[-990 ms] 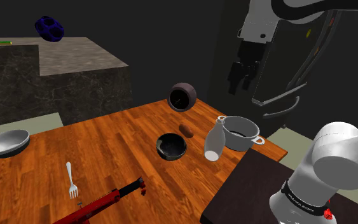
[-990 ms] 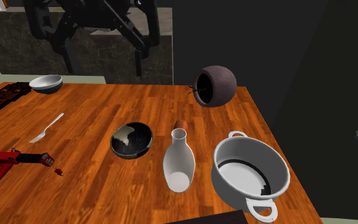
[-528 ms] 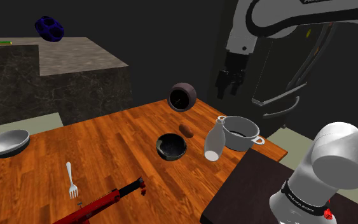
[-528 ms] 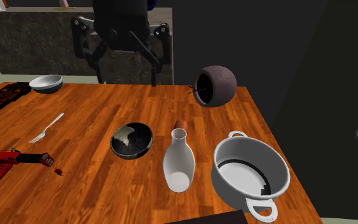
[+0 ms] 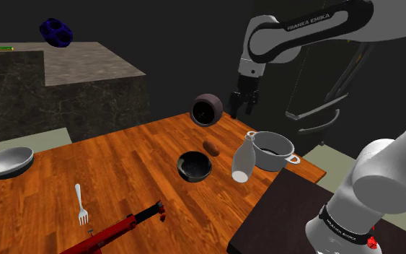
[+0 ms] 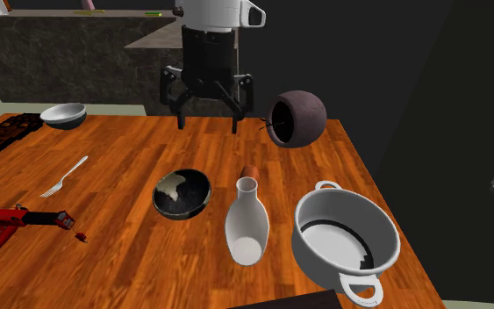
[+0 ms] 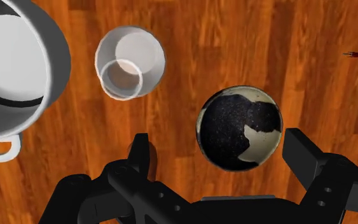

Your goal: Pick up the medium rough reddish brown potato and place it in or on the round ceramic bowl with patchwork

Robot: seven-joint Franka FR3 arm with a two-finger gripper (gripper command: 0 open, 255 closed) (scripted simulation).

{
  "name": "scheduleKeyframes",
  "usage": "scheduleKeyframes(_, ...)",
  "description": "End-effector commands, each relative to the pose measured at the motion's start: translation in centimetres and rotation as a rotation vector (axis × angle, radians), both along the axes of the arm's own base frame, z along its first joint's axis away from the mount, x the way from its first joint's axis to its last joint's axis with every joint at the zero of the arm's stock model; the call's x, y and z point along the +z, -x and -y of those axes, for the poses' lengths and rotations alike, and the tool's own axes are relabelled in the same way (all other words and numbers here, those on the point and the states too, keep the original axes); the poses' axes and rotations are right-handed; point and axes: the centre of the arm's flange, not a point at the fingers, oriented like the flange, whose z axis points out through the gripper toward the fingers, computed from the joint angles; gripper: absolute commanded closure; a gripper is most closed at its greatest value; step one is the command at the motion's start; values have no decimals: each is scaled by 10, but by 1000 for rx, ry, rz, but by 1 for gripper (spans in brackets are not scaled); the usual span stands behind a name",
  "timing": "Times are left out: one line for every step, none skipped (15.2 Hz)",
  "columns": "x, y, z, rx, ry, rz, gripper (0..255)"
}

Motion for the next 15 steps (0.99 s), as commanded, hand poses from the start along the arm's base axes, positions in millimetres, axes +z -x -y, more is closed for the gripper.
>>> scheduleKeyframes(-19, -15, 9, -7, -5, -5, 0)
scheduleKeyframes(-28, -24, 14, -11, -7, -8, 0)
scheduleKeyframes(-37, -33, 19, -15, -10, -10, 0)
scheduleKeyframes(-46, -42, 23, -18, -12, -13, 0)
scheduleKeyframes(-56, -51, 28, -22, -15, -16, 0)
scheduleKeyframes(-65, -59, 33, -26, -18, -19, 0)
scheduleKeyframes(-74, -68, 38, -29, -20, -22, 0)
scheduleKeyframes(-84, -77, 43, -33, -23, -24, 0)
scheduleKeyframes(-93, -85, 47, -37, -25, -27, 0)
scheduleKeyframes(-102, -94, 52, -40, -28, -30, 0)
scheduleKeyframes(-112, -103, 57, -44, -30, -33, 0)
scheduleKeyframes(-121, -111, 62, -48, -33, -36, 0)
scheduleKeyframes(-131, -119, 67, -51, -36, -39, 0)
scheduleKeyframes(-141, -128, 71, -55, -38, -41, 0)
scheduleKeyframes(-150, -136, 76, -59, -41, -44, 0)
